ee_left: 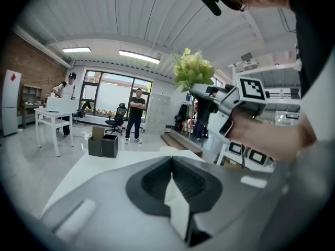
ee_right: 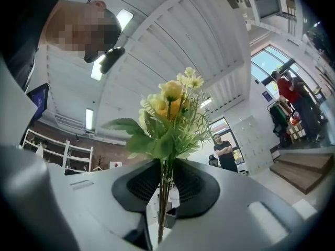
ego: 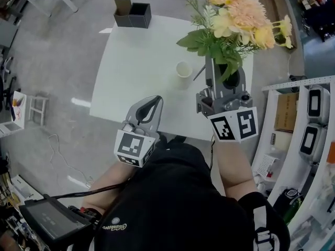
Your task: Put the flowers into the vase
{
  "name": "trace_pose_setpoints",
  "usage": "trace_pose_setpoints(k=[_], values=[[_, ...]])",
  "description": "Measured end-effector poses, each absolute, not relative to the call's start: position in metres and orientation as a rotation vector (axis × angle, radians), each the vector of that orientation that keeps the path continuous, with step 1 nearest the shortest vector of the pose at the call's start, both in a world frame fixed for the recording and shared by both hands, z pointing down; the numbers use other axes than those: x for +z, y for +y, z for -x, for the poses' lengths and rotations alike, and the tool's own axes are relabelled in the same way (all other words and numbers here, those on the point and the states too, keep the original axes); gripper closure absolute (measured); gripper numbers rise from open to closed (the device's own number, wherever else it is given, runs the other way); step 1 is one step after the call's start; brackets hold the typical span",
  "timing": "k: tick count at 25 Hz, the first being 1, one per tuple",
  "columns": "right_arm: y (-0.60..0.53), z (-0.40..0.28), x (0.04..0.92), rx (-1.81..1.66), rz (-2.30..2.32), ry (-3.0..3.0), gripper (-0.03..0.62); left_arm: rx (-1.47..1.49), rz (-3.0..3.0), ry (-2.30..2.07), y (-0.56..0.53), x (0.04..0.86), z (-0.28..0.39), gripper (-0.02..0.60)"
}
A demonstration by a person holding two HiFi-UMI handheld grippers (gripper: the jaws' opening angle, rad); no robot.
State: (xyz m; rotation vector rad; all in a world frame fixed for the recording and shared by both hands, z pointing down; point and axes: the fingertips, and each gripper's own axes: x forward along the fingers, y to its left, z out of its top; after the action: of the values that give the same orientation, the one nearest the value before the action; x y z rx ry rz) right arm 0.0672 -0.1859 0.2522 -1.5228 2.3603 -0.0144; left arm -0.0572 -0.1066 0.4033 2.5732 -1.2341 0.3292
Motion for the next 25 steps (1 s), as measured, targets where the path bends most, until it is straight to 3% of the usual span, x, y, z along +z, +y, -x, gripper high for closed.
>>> trace_pose_setpoints(k=[25], values=[[-0.213,-0.043,0.327,0.01,1.672,2.47,0.517,0.365,-2.569,-1.207,-0.102,0.409,0.063,0.574]])
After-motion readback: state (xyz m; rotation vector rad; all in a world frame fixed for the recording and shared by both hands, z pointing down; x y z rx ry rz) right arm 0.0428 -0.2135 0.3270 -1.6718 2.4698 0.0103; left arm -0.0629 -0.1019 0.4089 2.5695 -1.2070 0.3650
